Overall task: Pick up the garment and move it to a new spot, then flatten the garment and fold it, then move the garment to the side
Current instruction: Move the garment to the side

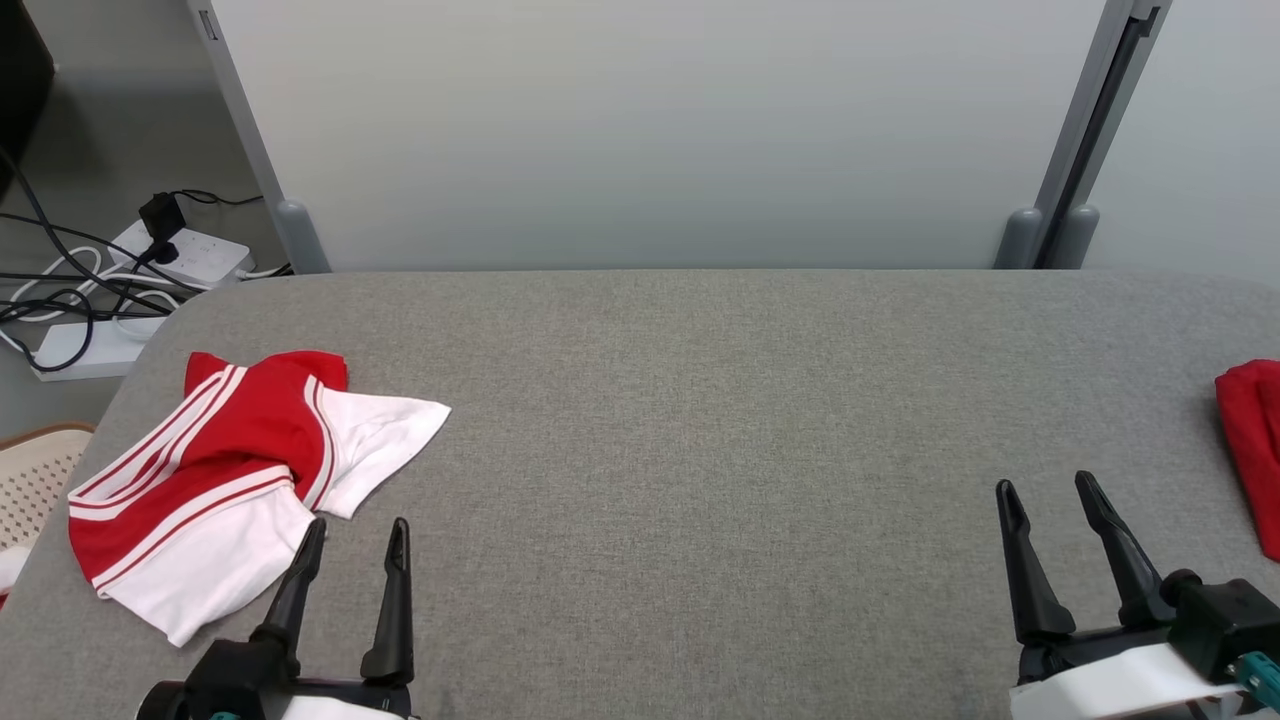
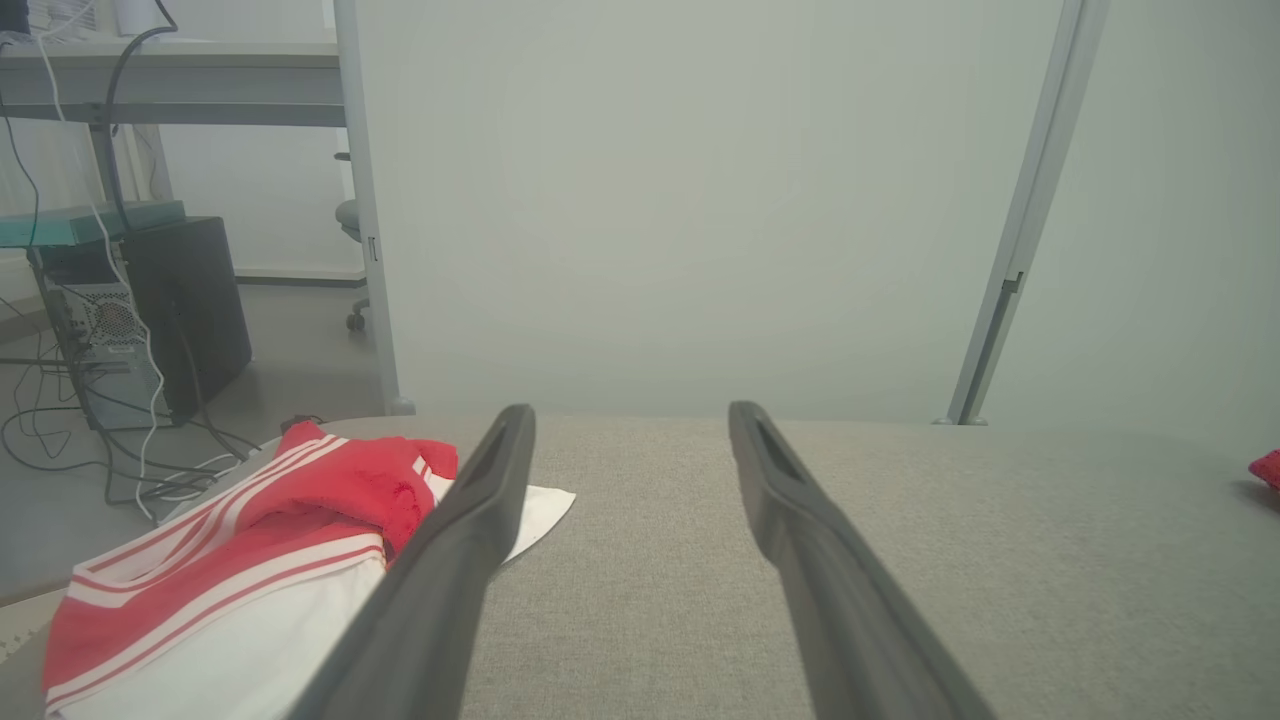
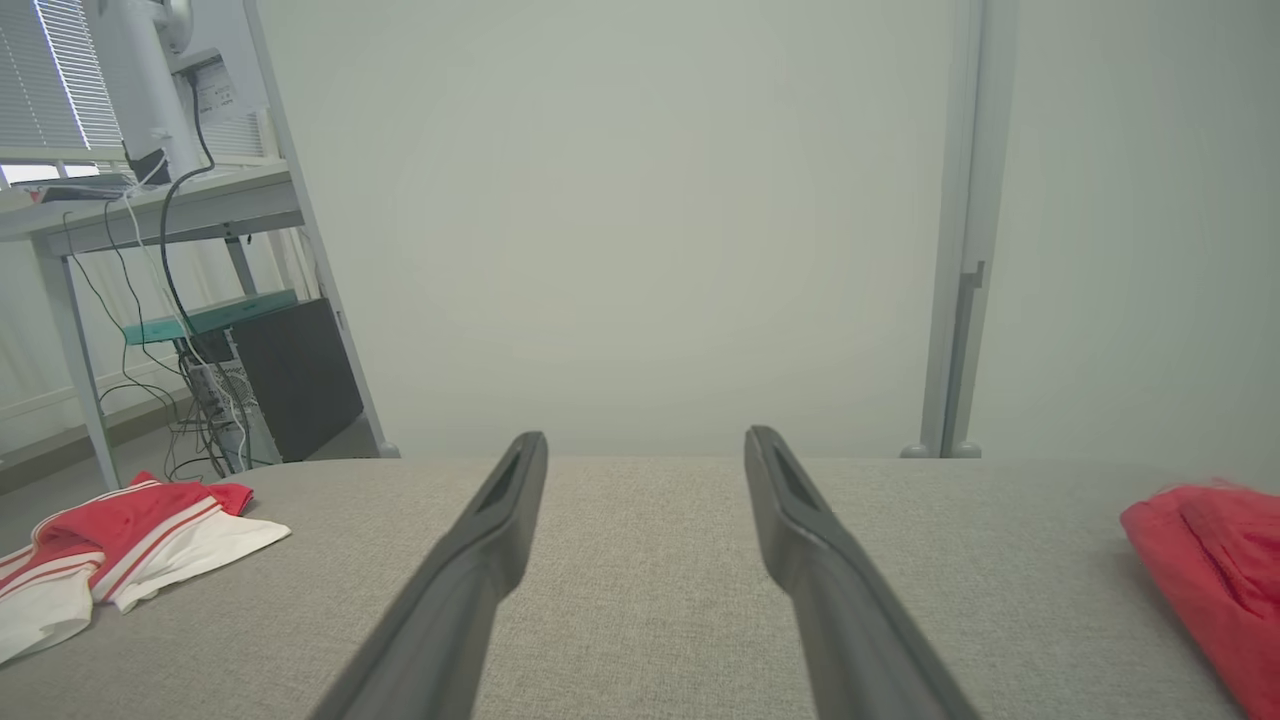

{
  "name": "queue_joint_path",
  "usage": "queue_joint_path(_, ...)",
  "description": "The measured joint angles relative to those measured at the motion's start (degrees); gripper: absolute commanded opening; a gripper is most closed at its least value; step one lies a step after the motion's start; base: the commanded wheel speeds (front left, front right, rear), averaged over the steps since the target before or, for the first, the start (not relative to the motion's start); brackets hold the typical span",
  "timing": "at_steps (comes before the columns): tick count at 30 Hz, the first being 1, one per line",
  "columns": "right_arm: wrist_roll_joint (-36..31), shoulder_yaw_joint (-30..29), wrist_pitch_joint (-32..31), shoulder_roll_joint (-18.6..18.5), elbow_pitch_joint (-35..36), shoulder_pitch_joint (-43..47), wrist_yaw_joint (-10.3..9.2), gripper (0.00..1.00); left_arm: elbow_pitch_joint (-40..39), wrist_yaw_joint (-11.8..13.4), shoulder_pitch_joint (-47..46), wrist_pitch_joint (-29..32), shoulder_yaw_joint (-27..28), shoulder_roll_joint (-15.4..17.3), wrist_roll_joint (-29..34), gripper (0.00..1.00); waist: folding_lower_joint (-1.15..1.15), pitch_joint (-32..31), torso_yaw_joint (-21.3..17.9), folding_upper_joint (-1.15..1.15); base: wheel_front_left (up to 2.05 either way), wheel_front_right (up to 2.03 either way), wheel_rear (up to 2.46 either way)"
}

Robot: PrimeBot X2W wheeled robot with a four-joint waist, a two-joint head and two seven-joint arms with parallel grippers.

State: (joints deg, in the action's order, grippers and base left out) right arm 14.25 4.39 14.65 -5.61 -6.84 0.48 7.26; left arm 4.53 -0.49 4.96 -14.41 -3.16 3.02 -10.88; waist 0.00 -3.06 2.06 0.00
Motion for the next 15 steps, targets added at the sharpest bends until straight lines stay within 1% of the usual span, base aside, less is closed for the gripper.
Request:
queue_joint_path(4,0.00,0.03,0.01,0.10,1.26,1.04,-0.01,1.00,0.05,-0.41,0.72,0.00,0.36,-0.07,0.31,1.00,0.00,0.02,-0.01,0.00,0.00,0.00,0.00)
queue_joint_path(15,0.42,-0.42,0.01,0.77,0.89,2.45,-0.01,1.00,0.30,-0.54,0.72,0.00,0.47,-0.20,0.96,1.00,0.00,0.27,0.32,0.00,0.00,0.00,0.00)
